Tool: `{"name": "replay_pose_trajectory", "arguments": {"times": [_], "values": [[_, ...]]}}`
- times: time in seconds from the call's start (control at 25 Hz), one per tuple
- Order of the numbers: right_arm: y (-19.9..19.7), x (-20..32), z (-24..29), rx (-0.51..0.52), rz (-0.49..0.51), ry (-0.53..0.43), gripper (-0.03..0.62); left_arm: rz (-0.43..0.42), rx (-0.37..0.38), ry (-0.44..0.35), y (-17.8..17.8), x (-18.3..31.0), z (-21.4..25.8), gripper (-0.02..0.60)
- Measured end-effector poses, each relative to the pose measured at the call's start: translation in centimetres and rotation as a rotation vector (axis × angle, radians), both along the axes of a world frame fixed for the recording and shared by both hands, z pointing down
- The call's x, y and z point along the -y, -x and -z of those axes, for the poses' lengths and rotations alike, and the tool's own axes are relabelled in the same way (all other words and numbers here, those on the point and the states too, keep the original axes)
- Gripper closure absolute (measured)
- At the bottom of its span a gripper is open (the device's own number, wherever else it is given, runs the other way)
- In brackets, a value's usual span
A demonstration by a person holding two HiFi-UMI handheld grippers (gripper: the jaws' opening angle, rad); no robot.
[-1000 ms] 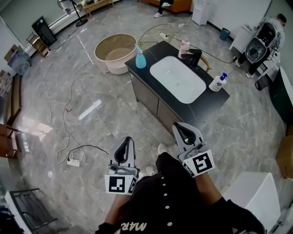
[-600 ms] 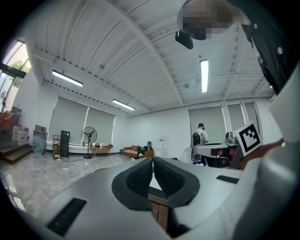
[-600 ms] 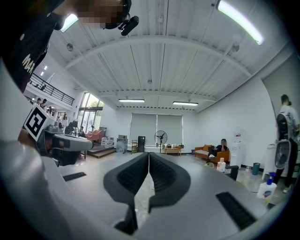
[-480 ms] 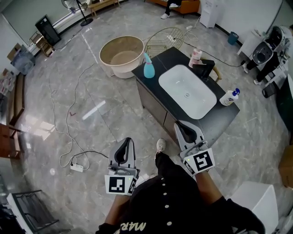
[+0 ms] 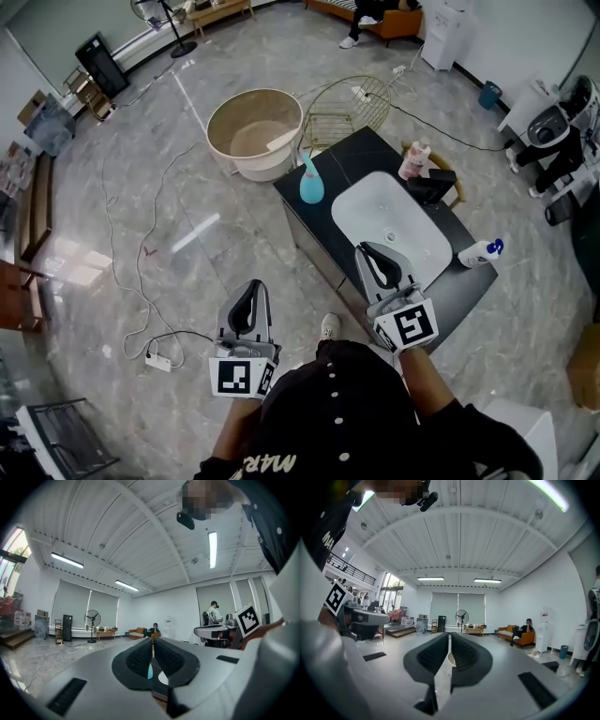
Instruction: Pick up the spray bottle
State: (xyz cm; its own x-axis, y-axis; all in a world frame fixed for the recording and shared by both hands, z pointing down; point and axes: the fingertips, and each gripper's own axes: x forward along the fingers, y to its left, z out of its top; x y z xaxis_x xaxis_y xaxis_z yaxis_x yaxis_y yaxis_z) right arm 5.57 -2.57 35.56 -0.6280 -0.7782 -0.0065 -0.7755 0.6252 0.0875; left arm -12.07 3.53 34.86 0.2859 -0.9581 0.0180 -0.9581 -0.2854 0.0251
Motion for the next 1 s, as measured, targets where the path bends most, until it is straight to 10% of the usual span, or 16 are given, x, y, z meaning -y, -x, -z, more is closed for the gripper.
{"name": "replay_pose_trajectory", "arguments": {"times": [1.0], "values": [[5.0,16.2,-3.2,-0.041,0.03,0.087,0.522,-0.021,-0.028,0.068,2.7,16.0,-1.7,0.561]]}}
